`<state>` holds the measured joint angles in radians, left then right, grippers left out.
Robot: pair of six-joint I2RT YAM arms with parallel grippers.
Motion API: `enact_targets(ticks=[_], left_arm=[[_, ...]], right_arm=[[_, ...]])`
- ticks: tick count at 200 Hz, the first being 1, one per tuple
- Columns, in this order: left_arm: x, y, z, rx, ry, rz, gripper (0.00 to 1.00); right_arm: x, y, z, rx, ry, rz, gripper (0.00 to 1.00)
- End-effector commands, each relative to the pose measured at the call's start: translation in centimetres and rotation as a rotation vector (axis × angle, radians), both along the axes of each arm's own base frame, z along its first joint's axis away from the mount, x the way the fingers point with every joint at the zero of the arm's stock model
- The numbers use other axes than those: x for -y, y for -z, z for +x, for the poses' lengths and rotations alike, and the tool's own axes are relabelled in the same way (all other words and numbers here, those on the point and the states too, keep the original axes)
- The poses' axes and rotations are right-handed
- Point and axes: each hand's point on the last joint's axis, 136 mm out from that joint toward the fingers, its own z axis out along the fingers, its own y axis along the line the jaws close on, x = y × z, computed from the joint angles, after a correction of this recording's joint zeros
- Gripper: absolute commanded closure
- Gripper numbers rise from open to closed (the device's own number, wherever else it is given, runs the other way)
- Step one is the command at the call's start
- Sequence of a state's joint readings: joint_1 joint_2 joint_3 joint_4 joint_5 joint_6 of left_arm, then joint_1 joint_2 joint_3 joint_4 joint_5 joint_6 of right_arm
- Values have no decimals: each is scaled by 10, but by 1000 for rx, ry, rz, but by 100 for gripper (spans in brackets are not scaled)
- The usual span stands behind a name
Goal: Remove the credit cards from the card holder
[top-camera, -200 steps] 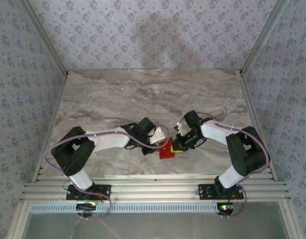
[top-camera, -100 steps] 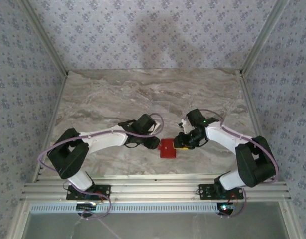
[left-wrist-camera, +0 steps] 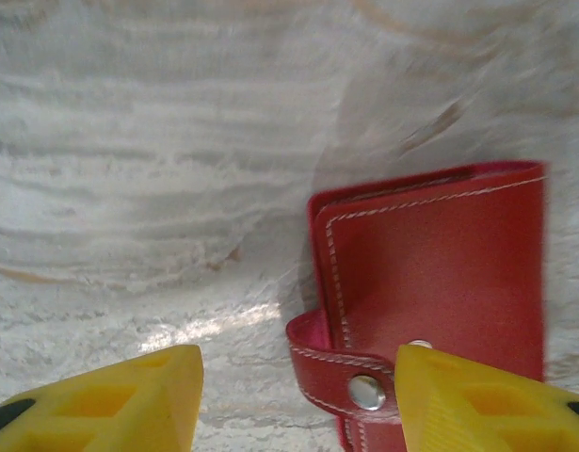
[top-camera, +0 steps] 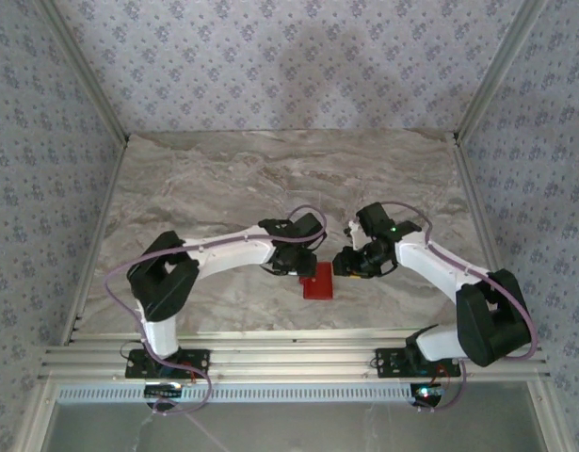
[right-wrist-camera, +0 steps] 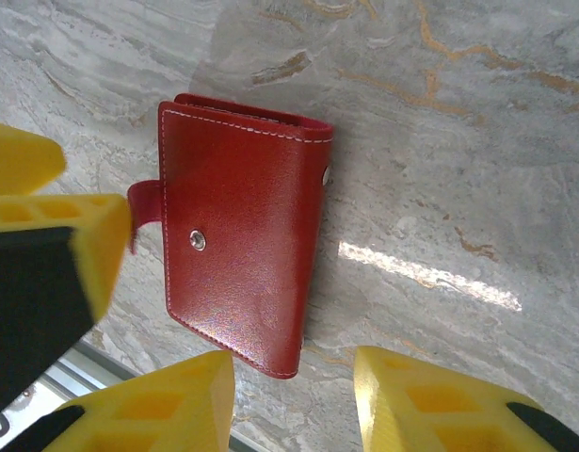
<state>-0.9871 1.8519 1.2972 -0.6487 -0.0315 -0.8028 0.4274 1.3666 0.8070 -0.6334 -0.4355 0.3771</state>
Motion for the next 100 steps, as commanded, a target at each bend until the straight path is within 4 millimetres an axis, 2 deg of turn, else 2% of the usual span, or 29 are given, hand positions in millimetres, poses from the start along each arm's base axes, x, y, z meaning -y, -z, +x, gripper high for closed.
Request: enact_targets(ticks=[1, 31, 69, 100], left_arm=[[-6, 3, -4, -42, -34, 55, 45], [-1, 7, -5, -54, -24, 24, 48], [12, -10, -2, -36, 5, -14, 42], [18, -11, -6, -47, 29, 1, 37]], right_arm=[[3, -6, 2, 5, 14, -10, 61], [0, -7, 3, 5, 10, 9, 61], [0, -10, 3, 8, 9, 6, 61], [2, -12, 3, 14, 14, 5, 61]])
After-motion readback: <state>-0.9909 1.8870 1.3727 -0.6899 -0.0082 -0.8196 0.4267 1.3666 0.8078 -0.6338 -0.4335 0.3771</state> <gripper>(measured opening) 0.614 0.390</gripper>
